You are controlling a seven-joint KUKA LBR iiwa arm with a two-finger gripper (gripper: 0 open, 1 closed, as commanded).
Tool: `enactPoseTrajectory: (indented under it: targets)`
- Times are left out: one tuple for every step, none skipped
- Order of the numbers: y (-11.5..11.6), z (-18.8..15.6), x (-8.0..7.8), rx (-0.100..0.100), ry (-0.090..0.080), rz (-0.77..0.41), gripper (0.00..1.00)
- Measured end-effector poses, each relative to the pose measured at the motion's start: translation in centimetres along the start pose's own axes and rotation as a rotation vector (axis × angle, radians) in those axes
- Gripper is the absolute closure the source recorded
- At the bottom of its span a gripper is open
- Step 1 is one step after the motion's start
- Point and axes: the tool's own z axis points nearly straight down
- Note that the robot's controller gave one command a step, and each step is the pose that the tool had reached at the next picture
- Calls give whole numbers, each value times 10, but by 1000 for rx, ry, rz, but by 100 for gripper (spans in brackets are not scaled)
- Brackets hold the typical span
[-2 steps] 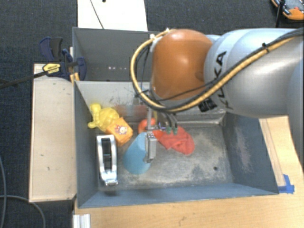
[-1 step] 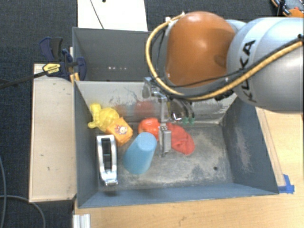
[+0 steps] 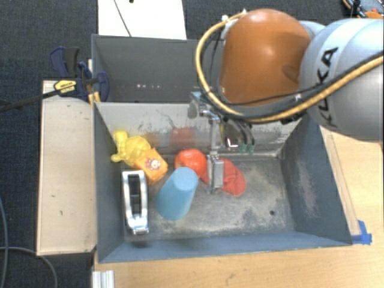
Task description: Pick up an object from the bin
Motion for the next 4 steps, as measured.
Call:
enactPoseTrajectory:
  targets:
    - [-8, -26, 7, 3, 21, 5, 0]
    - [10, -37, 9, 0, 1, 55, 0]
    - [-9, 3, 47, 1, 12, -57, 0]
    - [5, 22, 53, 2, 14, -65, 0]
